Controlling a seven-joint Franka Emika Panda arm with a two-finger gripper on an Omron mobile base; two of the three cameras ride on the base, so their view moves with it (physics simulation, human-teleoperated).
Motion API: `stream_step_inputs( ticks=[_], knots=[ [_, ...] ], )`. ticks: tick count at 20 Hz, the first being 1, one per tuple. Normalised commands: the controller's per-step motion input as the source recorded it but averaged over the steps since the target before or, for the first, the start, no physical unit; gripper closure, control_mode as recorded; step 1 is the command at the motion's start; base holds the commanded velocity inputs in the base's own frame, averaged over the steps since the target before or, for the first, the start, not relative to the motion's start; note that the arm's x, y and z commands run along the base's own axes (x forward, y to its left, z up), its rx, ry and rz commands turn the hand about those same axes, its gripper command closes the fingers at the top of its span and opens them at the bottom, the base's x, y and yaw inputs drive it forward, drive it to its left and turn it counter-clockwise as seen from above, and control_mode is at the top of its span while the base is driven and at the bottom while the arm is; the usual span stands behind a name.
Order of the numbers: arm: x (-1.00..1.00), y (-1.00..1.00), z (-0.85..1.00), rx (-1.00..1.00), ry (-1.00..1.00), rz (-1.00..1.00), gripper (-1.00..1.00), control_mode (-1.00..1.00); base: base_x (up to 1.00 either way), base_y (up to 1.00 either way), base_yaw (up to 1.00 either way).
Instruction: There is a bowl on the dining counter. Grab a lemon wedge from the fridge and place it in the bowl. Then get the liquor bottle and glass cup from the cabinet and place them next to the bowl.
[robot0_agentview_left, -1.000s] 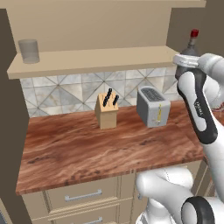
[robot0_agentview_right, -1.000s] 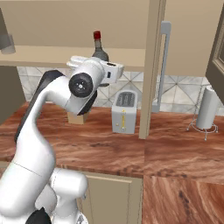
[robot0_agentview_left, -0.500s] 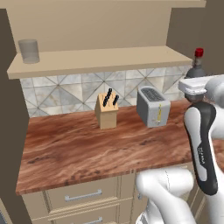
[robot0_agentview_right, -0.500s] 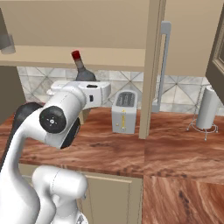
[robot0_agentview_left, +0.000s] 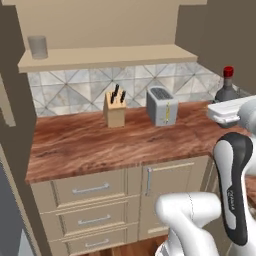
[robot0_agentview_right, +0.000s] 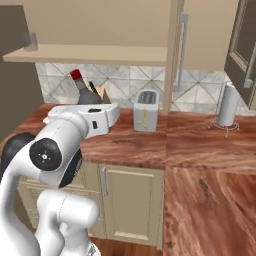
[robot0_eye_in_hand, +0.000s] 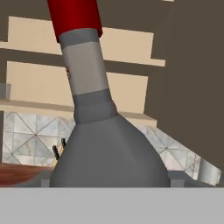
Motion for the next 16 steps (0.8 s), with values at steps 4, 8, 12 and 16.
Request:
stream_step_inputs(
  ticks=[4,8,12,16],
  knots=[
    [0.00,0.00,0.00,0.00,0.00,0.00,1.00,1.00,-1.00,0.00,0.02],
    [0.00,0.00,0.00,0.00,0.00,0.00,1.00,1.00,-1.00,0.00,0.08],
    [0.00,0.00,0.00,0.00,0.00,0.00,1.00,1.00,-1.00,-0.04,0.07],
    [0.00,0.00,0.00,0.00,0.00,0.00,1.00,1.00,-1.00,-0.03,0.00]
  ],
)
